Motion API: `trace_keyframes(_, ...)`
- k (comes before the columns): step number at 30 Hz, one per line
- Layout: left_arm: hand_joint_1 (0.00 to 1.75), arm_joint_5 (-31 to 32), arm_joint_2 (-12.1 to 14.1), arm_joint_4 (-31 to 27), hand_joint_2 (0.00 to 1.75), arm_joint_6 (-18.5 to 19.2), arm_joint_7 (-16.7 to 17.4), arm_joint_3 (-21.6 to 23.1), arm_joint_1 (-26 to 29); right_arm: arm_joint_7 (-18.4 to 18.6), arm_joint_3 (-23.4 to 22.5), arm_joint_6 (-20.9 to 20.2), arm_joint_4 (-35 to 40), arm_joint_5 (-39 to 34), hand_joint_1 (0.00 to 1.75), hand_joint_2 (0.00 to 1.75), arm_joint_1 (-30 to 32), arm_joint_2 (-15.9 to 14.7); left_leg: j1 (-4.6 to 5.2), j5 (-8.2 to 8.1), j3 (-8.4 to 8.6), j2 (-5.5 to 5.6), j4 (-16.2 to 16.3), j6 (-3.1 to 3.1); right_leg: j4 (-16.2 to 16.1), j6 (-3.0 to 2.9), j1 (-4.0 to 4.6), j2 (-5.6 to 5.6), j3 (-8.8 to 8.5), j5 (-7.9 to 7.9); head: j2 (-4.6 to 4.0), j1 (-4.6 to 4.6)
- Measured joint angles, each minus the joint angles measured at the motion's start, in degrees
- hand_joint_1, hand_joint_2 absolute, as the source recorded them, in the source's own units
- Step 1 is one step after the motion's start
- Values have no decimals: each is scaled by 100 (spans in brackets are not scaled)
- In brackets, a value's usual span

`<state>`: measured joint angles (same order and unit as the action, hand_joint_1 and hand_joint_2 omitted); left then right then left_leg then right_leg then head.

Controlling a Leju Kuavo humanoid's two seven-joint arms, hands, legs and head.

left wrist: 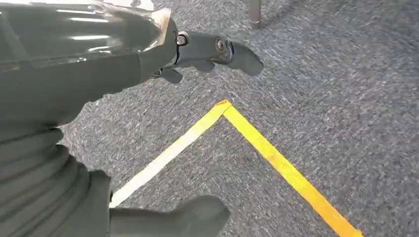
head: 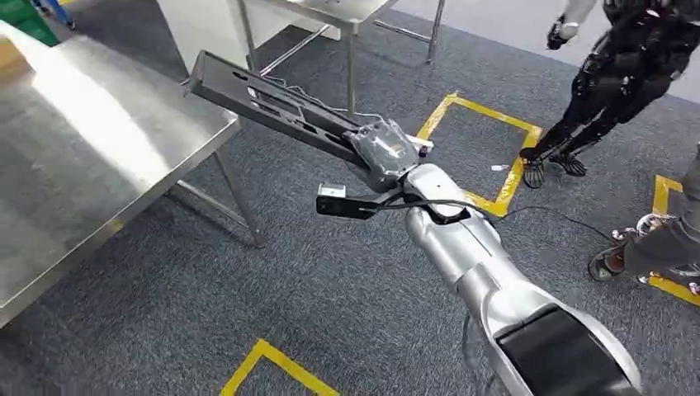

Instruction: Take the parts from the cabinet and place them on the table.

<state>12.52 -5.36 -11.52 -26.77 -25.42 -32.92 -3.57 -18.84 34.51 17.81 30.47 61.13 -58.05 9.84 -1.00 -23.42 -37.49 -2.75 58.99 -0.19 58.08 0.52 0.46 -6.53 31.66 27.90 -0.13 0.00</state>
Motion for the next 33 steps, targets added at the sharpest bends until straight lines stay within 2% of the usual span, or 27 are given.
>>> trace_keyframes(2,0,0,-2,0,175,-18,22,0,7,0,4,0,-4,7,175,175,-26,28,7,45,23,132,-47,98,13,75,21,-108,25,48,0,-3)
trace_keyframes(3,0,0,-18,0,175,-31,29,0,10,0,4,0,-7,7,175,175,-38,28,-4,59,28,189,-68,130,154,96,-50,170,77,136,-2,2)
trace_keyframes(4,0,-2,-20,0,175,-42,42,0,-2,-2,4,-2,-11,7,175,175,-60,28,-19,71,22,224,-71,185,471,71,-58,422,226,290,0,4)
trace_keyframes(5,0,0,-9,0,175,-48,48,-2,-22,-13,4,-4,-24,9,175,175,-63,13,-23,73,16,288,-72,209,960,47,-76,543,462,493,0,6)
trace_keyframes(6,0,0,-9,0,175,-55,51,-2,-27,-17,4,-7,-37,9,175,175,-51,-4,-24,73,14,369,-72,213,1440,41,-84,591,696,661,0,8)
trace_keyframes(7,0,0,-11,0,175,-61,51,-2,-32,-20,9,-7,-59,11,175,175,-32,-7,-21,77,13,468,-72,216,1816,63,-85,611,885,756,0,6)
trace_keyframes(8,0,0,-13,0,175,-68,53,-2,-29,-24,11,-7,-77,11,175,175,-16,-20,-19,80,13,538,-71,216,1912,88,-87,618,945,744,0,4)
trace_keyframes(10,0,0,-13,0,175,-74,53,-4,-20,-31,17,-4,-98,31,175,175,-15,-7,-24,93,14,703,-68,199,1351,175,-89,643,707,461,0,6)
trace_keyframes(11,0,0,-20,0,175,-74,53,-7,-16,-33,17,-4,-99,35,175,175,-30,7,-27,103,16,786,-65,182,737,223,-121,731,416,206,0,4)
trace_keyframes(12,0,2,-20,0,175,-74,53,-9,-20,-33,17,-4,-99,37,175,175,-45,18,-31,113,6,846,-64,160,241,247,-160,1015,180,31,0,8)
trace_keyframes(13,0,9,-20,0,175,-74,53,-7,-33,-33,17,-4,-105,37,175,175,-53,15,10,117,-24,906,-35,121,77,213,-161,1145,134,6,0,6)
trace_keyframes(14,0,9,-17,0,175,-74,48,-9,-33,-37,17,-4,-105,44,175,175,-54,31,-1,138,-44,968,-50,82,87,152,-144,1030,108,-31,0,-7)
trace_keyframes(16,0,11,-20,0,175,-74,48,-9,-4,-37,20,-4,-105,46,175,175,-49,59,-31,177,-68,1062,-80,9,106,90,-88,949,125,-33,0,-5)
trace_keyframes(17,0,11,-4,0,175,-74,48,-11,26,-33,20,-4,-105,46,175,175,-54,77,-30,195,-113,1143,-91,-39,68,17,-175,859,103,-75,0,-2)
trace_keyframes(18,0,11,-11,4,175,-74,48,-15,45,-33,20,-4,-105,44,175,175,-75,98,-27,118,-145,890,-5,-38,53,-27,-186,792,106,-104,0,-11)
trace_keyframes(19,0,20,-4,4,175,-77,44,-15,43,-35,20,-4,-105,46,175,175,-81,129,-9,-28,-216,647,170,-44,52,-84,-183,758,109,-103,0,-78)
trace_keyframes(20,0,33,0,2,175,-70,42,-15,16,-35,20,-4,-105,50,175,175,-83,127,-20,-327,-437,437,674,-74,52,-125,-151,670,107,-92,0,-103)
trace_keyframes(22,0,72,2,4,175,-33,29,-15,4,-35,22,-4,-123,68,175,175,-65,109,-31,-669,-811,345,1482,-111,54,-144,-113,511,110,-79,0,-105)
trace_keyframes(23,0,79,0,4,175,-22,20,-15,5,-37,22,-4,-131,70,175,175,-45,107,-36,-691,-885,328,1667,-128,54,-150,-100,421,111,-75,0,-103)
trace_keyframes(24,0,79,0,4,175,-9,18,-15,10,-44,24,-4,-138,81,175,175,-39,107,-41,-601,-817,313,1570,-136,56,-153,-96,356,110,-70,0,-101)
trace_keyframes(26,0,81,13,4,175,15,16,-17,15,-77,42,-4,-140,101,175,175,-46,109,-50,-160,-295,217,664,-129,60,-155,-95,215,102,-54,0,-101)
trace_keyframes(27,0,90,20,2,175,22,11,-17,5,-79,55,-4,-140,103,175,175,-54,111,-44,4,8,25,152,-110,66,-121,-84,156,87,-30,0,-109)
trace_keyframes(28,0,100,15,4,175,30,9,-17,-15,-79,61,-4,-140,105,175,175,-63,111,34,-95,63,-151,55,-74,64,-98,-10,113,102,-18,0,-113)
trace_keyframes(29,0,105,18,2,175,31,5,-15,-24,-79,63,-4,-140,105,175,175,-76,107,19,-53,37,-64,32,-22,73,-82,2,68,107,-6,0,-107)
trace_keyframes(31,0,129,17,2,175,31,-2,-15,-26,-81,85,-2,-140,109,175,175,-80,100,48,-52,6,56,33,19,51,-68,-4,-37,89,-8,0,-90)
trace_keyframes(32,0,133,17,2,175,31,-4,-15,-22,-81,96,-2,-140,111,175,175,-81,105,50,-29,1,127,9,55,56,-28,23,-95,61,7,0,-101)
trace_keyframes(33,0,136,13,4,175,33,-4,-15,-10,-79,105,-2,-140,114,175,175,-78,107,-19,2,54,181,-43,107,102,22,22,18,144,70,0,-90)
